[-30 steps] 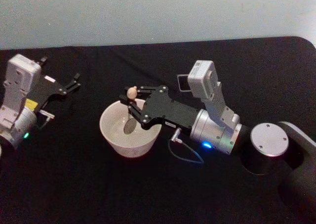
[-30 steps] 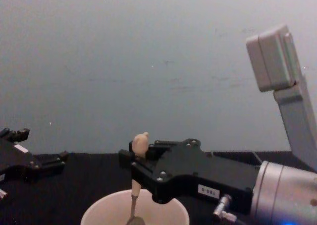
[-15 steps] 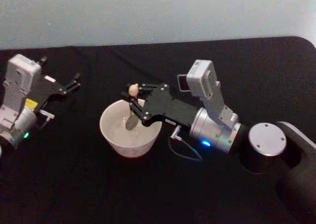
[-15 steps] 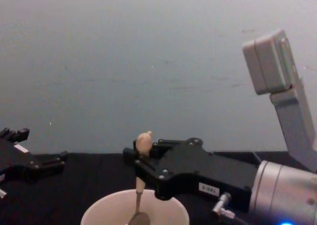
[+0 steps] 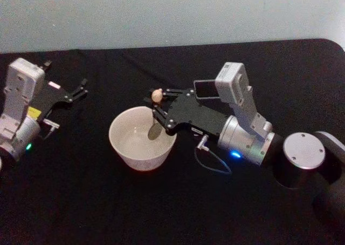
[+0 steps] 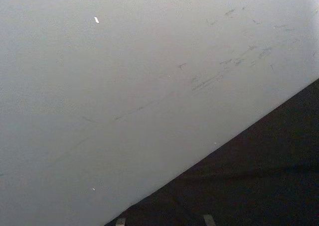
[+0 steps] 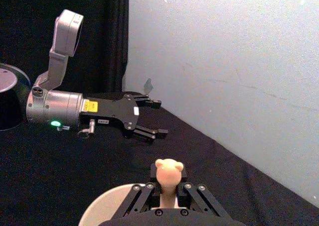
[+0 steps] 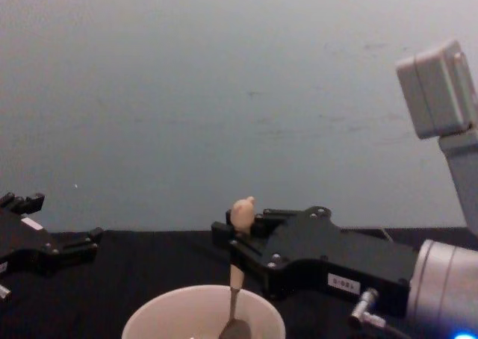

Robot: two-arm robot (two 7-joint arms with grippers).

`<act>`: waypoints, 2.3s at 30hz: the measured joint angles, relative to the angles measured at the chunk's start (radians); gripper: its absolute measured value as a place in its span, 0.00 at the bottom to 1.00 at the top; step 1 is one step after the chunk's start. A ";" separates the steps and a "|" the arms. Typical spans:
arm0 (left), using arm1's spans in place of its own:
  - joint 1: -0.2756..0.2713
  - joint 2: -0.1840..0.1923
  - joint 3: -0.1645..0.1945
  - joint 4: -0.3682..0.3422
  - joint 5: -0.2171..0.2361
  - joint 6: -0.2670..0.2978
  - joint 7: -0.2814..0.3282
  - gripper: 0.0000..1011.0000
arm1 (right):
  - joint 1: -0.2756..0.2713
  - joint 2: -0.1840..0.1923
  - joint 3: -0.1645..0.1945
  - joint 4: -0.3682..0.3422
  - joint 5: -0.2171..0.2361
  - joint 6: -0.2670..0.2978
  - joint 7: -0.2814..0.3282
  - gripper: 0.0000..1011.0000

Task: Pick up the stirring spoon with one hand, stir inside the cup, then place it back in its original position.

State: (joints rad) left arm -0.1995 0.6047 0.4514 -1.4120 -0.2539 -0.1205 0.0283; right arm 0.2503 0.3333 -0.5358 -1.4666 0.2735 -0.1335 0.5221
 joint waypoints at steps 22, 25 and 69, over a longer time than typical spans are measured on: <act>0.000 0.000 0.000 0.000 0.000 0.000 0.000 0.99 | -0.070 0.055 -0.003 -0.099 0.045 0.049 0.027 0.17; 0.000 0.000 0.000 0.000 0.000 0.000 0.000 0.99 | -0.071 0.056 -0.009 -0.103 0.046 0.051 0.030 0.17; 0.000 0.000 0.000 0.000 0.000 0.000 0.000 0.99 | 0.003 -0.038 -0.011 0.009 -0.005 0.043 -0.036 0.17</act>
State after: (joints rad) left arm -0.1995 0.6047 0.4514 -1.4119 -0.2539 -0.1205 0.0283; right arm 0.2533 0.2952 -0.5465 -1.4574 0.2687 -0.0903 0.4864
